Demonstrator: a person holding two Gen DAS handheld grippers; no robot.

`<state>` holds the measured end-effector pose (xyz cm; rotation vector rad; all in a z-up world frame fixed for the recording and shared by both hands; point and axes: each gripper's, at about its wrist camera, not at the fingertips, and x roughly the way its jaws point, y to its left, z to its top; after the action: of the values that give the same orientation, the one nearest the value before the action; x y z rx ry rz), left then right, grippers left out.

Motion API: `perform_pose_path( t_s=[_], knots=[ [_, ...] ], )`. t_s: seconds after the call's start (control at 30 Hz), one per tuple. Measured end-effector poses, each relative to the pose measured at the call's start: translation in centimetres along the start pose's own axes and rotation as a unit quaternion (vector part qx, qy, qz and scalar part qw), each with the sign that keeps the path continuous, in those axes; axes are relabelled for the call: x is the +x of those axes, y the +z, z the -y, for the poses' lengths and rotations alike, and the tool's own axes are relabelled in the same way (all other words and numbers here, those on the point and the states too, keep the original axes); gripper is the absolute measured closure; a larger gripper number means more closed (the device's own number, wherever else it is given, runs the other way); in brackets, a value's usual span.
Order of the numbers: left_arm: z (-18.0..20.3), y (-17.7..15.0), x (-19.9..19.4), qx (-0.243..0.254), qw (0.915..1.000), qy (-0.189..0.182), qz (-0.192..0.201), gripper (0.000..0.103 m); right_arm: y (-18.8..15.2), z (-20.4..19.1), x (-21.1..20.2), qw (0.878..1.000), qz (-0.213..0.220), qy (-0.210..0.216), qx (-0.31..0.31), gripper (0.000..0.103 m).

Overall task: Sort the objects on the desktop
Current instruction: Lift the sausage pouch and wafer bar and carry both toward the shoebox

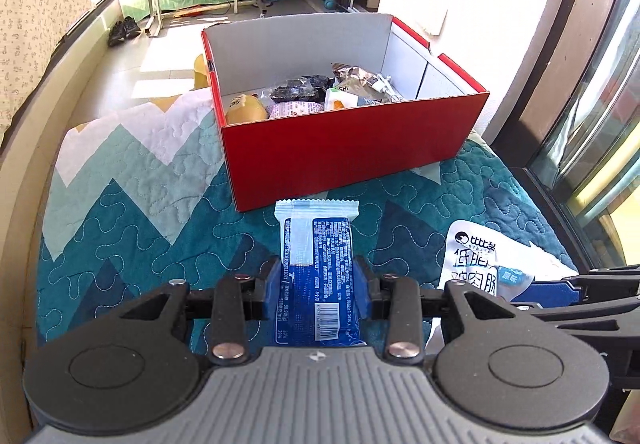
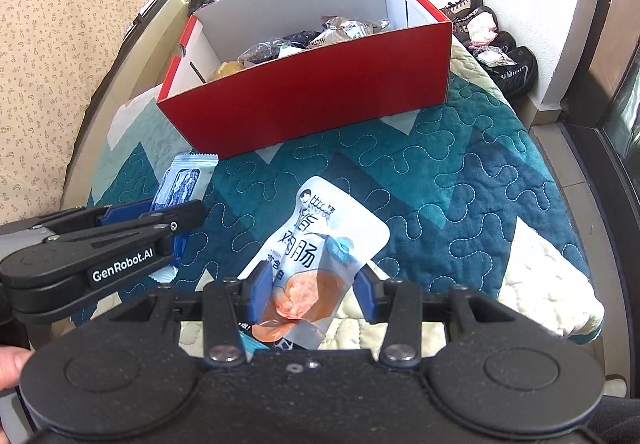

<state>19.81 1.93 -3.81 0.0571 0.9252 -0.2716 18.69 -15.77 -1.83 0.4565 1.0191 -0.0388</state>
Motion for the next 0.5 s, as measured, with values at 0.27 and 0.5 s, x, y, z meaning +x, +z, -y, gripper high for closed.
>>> perform_pose_path(
  t_s=[0.27, 0.5],
  knots=[
    [1.3, 0.1, -3.3, -0.012, 0.9998, -0.005, 0.015, 0.068, 0.1, 0.3, -3.7, 0.999, 0.033, 0.011, -0.011, 0.060],
    [2.7, 1.3, -5.8, -0.007, 0.9993, -0.013, 0.033, 0.068, 0.7, 0.7, -6.7, 0.998, 0.055, 0.019, -0.013, 0.060]
  ],
)
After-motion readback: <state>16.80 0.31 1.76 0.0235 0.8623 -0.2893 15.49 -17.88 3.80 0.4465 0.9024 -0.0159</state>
